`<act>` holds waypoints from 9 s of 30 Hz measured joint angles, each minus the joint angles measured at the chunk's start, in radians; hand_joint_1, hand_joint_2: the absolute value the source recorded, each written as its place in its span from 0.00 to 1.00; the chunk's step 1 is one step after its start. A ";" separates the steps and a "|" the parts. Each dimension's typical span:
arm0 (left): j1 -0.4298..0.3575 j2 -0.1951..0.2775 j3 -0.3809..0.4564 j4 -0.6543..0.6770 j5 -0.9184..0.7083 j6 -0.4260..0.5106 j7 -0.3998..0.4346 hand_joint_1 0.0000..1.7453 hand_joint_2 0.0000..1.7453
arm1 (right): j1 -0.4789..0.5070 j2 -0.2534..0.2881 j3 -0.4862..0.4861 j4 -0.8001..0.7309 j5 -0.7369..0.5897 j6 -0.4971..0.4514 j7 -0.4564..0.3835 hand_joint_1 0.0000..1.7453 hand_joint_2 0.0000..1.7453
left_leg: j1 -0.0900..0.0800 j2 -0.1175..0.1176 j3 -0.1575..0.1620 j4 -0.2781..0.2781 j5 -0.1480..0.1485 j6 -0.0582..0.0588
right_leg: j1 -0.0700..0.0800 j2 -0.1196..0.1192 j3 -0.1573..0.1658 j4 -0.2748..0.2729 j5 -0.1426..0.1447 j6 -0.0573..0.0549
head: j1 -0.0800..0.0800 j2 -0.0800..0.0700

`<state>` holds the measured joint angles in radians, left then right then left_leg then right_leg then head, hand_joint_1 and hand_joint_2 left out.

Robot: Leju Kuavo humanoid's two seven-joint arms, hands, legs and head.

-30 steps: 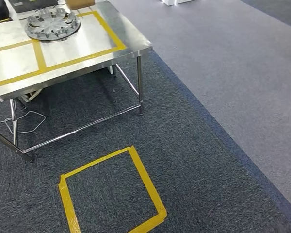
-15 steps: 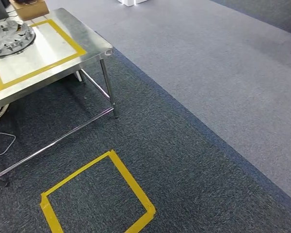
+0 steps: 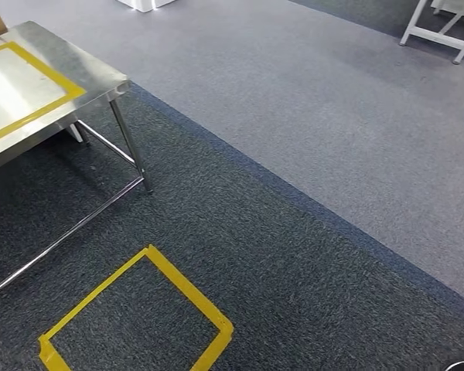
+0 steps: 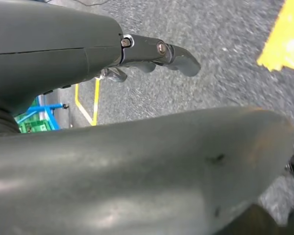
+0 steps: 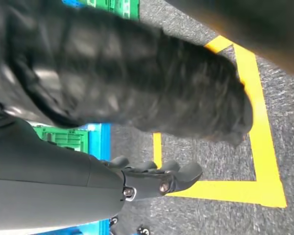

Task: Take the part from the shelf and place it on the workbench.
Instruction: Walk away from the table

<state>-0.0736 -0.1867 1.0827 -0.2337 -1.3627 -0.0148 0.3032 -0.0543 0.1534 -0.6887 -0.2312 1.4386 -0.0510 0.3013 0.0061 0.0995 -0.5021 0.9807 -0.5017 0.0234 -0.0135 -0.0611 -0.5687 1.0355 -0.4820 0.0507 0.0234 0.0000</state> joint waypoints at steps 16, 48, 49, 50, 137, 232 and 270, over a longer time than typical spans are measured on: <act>0.000 -0.005 0.009 0.006 0.010 -0.029 -0.110 0.00 0.00 | -0.004 0.020 -0.100 0.005 -0.171 0.091 0.060 0.00 0.00 | 0.005 -0.177 -0.022 0.041 -0.001 -0.004 | 0.013 0.174 0.001 -0.032 0.024 -0.046 | -0.017 0.000; -0.001 0.009 0.011 0.009 -0.001 -0.012 -0.079 0.00 0.00 | -0.012 0.031 -0.176 0.010 -0.125 0.089 0.037 0.00 0.00 | -0.007 -0.188 -0.024 0.020 0.012 0.005 | 0.018 0.191 0.003 -0.035 0.022 -0.052 | -0.021 0.000; -0.002 0.009 0.011 0.009 0.000 -0.012 -0.079 0.00 0.00 | -0.011 0.031 -0.176 0.010 -0.125 0.088 0.037 0.00 0.00 | -0.008 -0.180 -0.022 0.013 0.011 0.007 | 0.015 0.203 -0.003 -0.036 0.025 -0.045 | -0.022 0.000; -0.003 0.008 0.011 0.009 0.001 -0.012 -0.080 0.00 0.00 | -0.009 0.031 -0.176 0.010 -0.125 0.088 0.036 0.00 0.00 | -0.006 -0.168 -0.019 0.005 0.013 0.008 | 0.013 0.210 -0.009 -0.035 0.026 -0.039 | -0.023 0.000; 0.000 0.001 0.035 0.017 0.016 -0.066 -0.062 0.00 0.00 | -0.007 0.019 -0.194 0.010 -0.064 0.090 -0.035 0.00 0.00 | 0.003 -0.099 -0.124 0.259 -0.096 -0.027 | 0.007 0.122 0.006 -0.033 0.011 -0.060 | -0.028 0.000; 0.013 0.018 0.035 0.025 0.010 -0.009 -0.107 0.00 0.00 | 0.001 0.013 -0.220 0.028 -0.061 0.097 -0.022 0.00 0.00 | -0.039 -0.117 -0.157 0.081 0.067 0.034 | 0.032 0.097 0.146 -0.040 -0.126 -0.063 | -0.010 0.000; 0.002 0.019 0.035 0.027 0.013 0.005 -0.089 0.00 0.00 | -0.008 0.006 -0.220 0.034 -0.071 0.078 -0.034 0.00 0.00 | -0.016 -0.109 -0.115 0.046 0.056 -0.007 | 0.010 0.071 0.124 -0.044 -0.101 -0.054 | -0.018 0.000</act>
<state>-0.0715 -0.1679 1.1173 -0.2068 -1.3497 -0.0097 0.2140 -0.0624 0.1595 -0.9087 -0.1968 1.3680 0.0275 0.2673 -0.0101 -0.0092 -0.6175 1.0263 -0.4456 0.0162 -0.0035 0.0097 -0.4449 0.9917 -0.5833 -0.0032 0.0057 0.0000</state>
